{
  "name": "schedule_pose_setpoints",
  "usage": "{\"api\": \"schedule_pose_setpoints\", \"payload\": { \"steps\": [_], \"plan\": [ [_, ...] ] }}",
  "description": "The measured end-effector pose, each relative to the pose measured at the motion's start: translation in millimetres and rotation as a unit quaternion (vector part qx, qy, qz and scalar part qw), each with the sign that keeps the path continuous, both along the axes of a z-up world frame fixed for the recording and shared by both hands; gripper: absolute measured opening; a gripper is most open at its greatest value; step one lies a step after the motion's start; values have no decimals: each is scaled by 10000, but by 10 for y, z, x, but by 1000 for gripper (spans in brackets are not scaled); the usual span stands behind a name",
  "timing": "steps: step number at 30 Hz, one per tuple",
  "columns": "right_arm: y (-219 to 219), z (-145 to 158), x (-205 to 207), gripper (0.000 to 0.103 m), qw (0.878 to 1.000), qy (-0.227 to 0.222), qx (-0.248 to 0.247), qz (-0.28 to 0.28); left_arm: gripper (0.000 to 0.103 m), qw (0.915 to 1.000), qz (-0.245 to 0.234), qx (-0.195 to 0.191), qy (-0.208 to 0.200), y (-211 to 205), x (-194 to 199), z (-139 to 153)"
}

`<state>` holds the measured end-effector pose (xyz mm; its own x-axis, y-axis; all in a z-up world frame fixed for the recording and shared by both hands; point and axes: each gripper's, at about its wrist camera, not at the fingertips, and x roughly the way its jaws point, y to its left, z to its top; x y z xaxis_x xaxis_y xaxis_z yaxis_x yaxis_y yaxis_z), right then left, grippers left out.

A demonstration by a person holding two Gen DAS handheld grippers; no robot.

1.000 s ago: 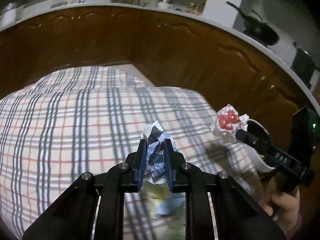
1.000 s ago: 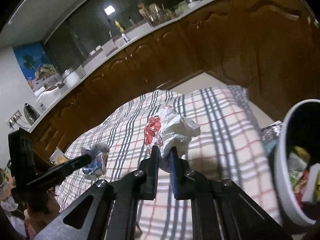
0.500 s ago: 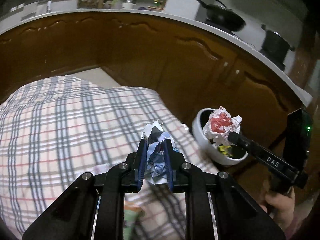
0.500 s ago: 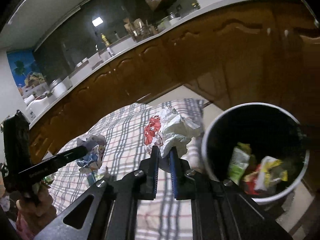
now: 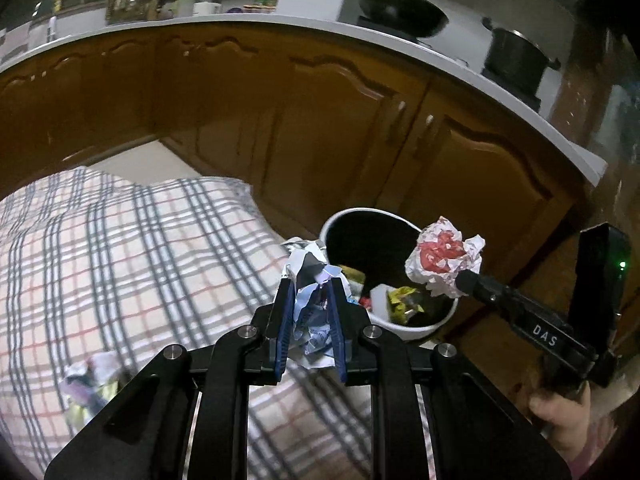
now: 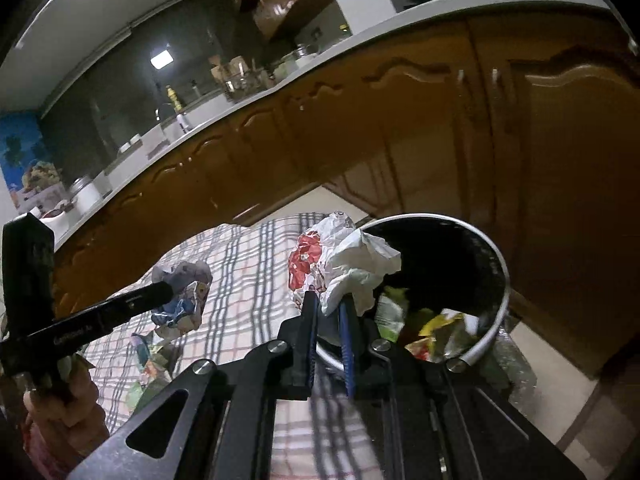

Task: Collect trash
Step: 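Carry the foil wrapper and tissue over the bin and release them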

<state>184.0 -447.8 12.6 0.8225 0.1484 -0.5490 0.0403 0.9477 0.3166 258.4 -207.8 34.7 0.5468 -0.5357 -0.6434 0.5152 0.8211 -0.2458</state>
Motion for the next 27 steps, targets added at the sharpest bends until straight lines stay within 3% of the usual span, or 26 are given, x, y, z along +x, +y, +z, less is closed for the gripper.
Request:
{"api": "schedule_pose_setpoints", "payload": {
  "steps": [12, 27],
  "plan": [
    [-312, -84, 83, 11, 9992, 280, -159, -233, 16, 9982, -480, 346, 73, -677, 216, -112],
    [-544, -259, 308, 11, 9966, 744, -209, -270, 16, 9944, -721, 649, 409, -1124, 457, -322]
  ]
}}
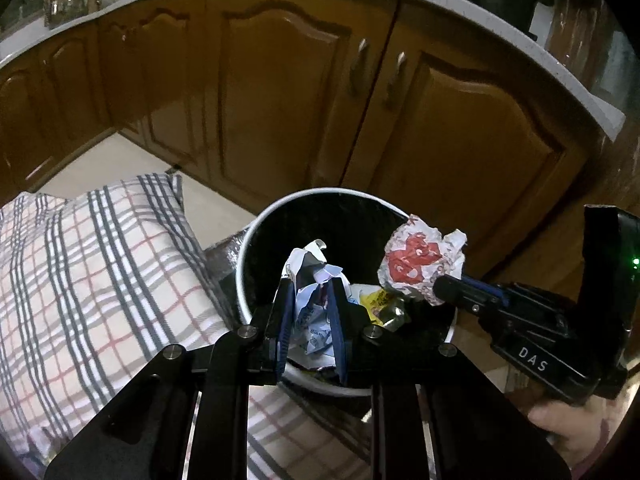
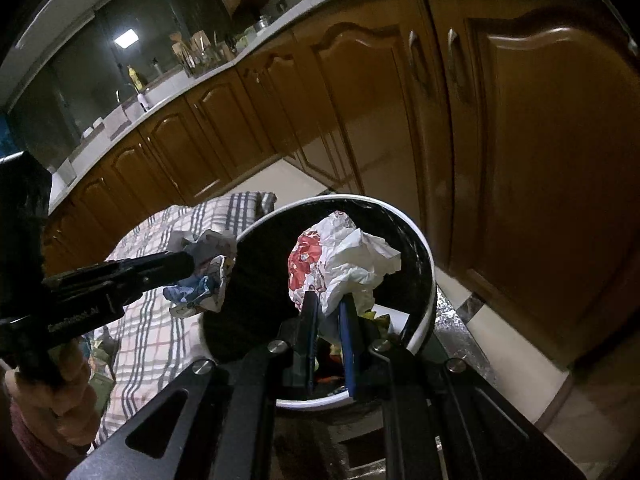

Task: Collect trash
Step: 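Carry the foil wrapper and tissue over the bin and release them, then move both open tools back to the last wrapper and green carton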

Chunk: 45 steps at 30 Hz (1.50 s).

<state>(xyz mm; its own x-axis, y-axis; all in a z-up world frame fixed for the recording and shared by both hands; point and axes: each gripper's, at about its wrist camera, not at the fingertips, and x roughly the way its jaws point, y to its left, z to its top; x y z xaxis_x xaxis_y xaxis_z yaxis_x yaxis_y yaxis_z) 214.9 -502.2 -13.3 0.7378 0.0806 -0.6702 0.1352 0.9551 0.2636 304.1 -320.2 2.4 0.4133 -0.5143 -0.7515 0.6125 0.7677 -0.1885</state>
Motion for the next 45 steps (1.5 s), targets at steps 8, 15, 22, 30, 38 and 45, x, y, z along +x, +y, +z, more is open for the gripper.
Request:
{"api": "schedule_pose_setpoints", "payload": {
  "steps": [8, 15, 22, 30, 38, 45],
  "plan": [
    [-69, -72, 70, 28, 9999, 115, 113, -39, 49, 9997, 28, -25, 232, -43, 62, -65],
    [-135, -49, -14, 48, 9995, -61, 260, -156, 49, 9996, 171, -154, 180, 108, 5, -45],
    [-63, 43, -152, 61, 9982, -392, 407, -190, 49, 9987, 400, -270, 134, 409, -143, -27],
    [154, 56, -284, 70, 9970, -535, 553, -64, 49, 9970, 672, -377, -25, 831, -352, 32],
    [461, 17, -434, 89, 9955, -626, 708, 2, 50, 9937, 986, -513, -105, 1289, -524, 80],
    [757, -24, -521, 89, 9950, -565, 801, 191, 50, 9900, 1284, -577, -99, 1761, -619, 51]
  ]
}}
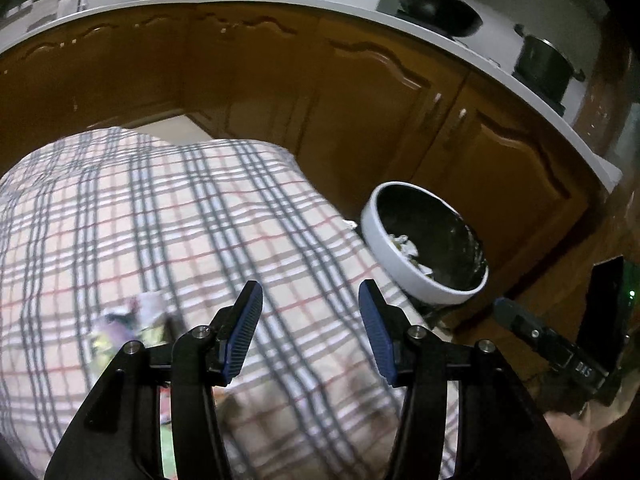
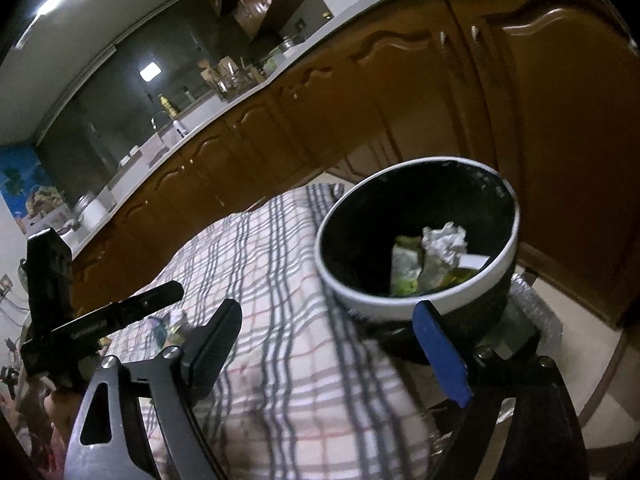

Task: Collect trash
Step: 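Move both open tools back to the last wrapper and green carton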

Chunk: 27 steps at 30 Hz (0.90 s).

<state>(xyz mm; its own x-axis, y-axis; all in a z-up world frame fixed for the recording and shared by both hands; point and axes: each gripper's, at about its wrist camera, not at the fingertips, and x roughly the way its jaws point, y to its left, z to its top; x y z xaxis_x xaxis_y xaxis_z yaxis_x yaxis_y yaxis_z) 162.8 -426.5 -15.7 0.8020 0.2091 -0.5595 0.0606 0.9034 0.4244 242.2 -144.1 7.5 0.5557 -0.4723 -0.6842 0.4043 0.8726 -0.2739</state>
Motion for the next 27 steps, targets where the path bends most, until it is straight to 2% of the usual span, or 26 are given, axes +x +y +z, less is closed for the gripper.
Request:
{"api": "schedule_pose_setpoints", "payload": {
  "steps": [12, 18, 27],
  "plan": [
    [563, -90, -80, 89, 9988, 70, 75, 470, 50, 9981, 599, -92, -108, 721, -115, 44],
    [873, -164, -65, 89, 9965, 166, 65, 821, 50, 9978, 667, -33, -54, 826, -120, -11],
    [1105, -213, -58, 89, 9941, 239, 93, 1058, 50, 9959, 846, 310, 52, 952, -53, -157]
  ]
}}
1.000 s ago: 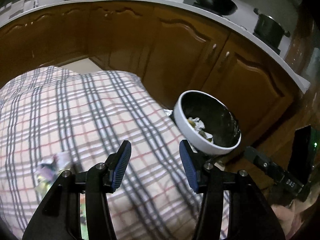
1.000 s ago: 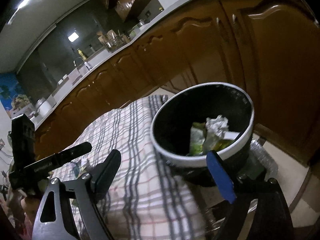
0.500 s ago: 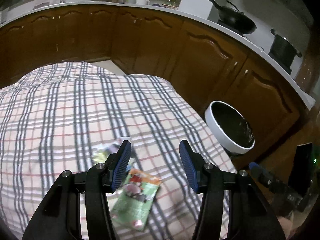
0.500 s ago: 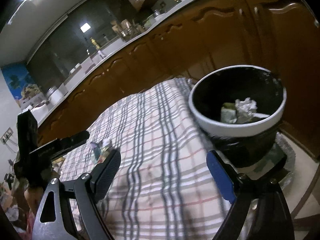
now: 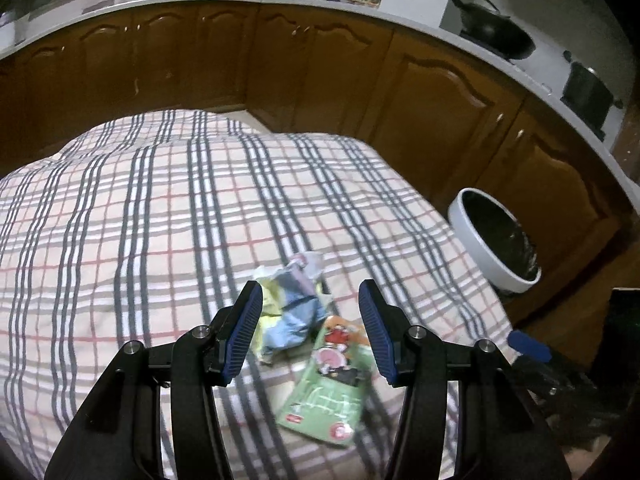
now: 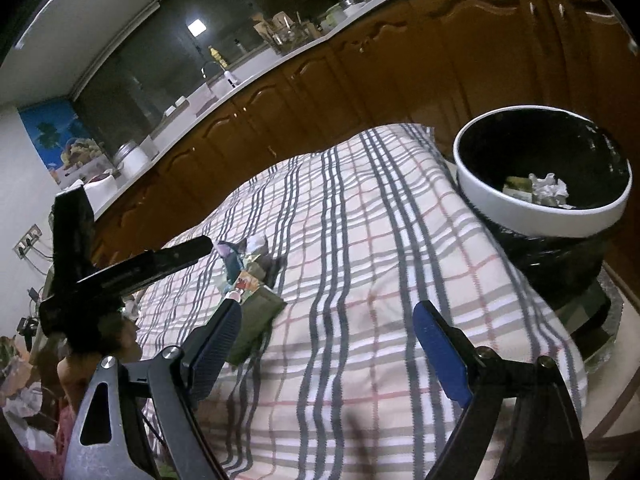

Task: Collect trash
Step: 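Move both open tools back to the last wrapper and green carton, then grasp a pink-and-blue wrapper with the left tool while the right tool grasps the green milk carton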

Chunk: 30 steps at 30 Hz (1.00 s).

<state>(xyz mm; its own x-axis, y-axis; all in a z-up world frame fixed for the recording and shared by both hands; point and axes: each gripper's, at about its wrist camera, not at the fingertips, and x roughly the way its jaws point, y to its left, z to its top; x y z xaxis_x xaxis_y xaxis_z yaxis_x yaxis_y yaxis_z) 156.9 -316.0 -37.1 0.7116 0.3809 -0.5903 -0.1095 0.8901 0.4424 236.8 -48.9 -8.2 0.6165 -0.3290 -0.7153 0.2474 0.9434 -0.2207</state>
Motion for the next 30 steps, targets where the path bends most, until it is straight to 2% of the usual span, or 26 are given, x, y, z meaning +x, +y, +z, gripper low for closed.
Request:
{"api": "schedule_pose_setpoints", "payload": {
  "steps": [7, 8, 9, 13, 15, 19, 28, 30],
  "plan": [
    [217, -40, 53, 89, 9997, 61, -16, 249, 48, 9995, 104, 232, 181, 6, 184, -209],
    [253, -41, 63, 89, 9996, 60, -28, 290, 37, 9995, 92, 233, 194, 9, 200, -232],
    [287, -43, 69, 89, 9994, 58, -37, 329, 19, 9994, 76, 233, 236, 16, 219, -262],
    [440, -66, 117, 88, 9986, 79, -48, 521, 17, 9997, 36, 137, 199, 68, 203, -282],
    [513, -73, 148, 83, 9981, 83, -54, 603, 12, 9998, 38, 110, 151, 95, 177, -258],
    [714, -119, 247, 68, 9963, 194, -36, 841, 12, 9999, 107, 7, 35, 239, 92, -176],
    [1084, -264, 444, 70, 9921, 554, 71, 1126, 12, 9980, 520, -321, -140, 720, -27, 8],
    [1176, -288, 494, 75, 9911, 625, 33, 1171, 12, 9974, 608, -344, -168, 800, -40, 26]
  ]
}}
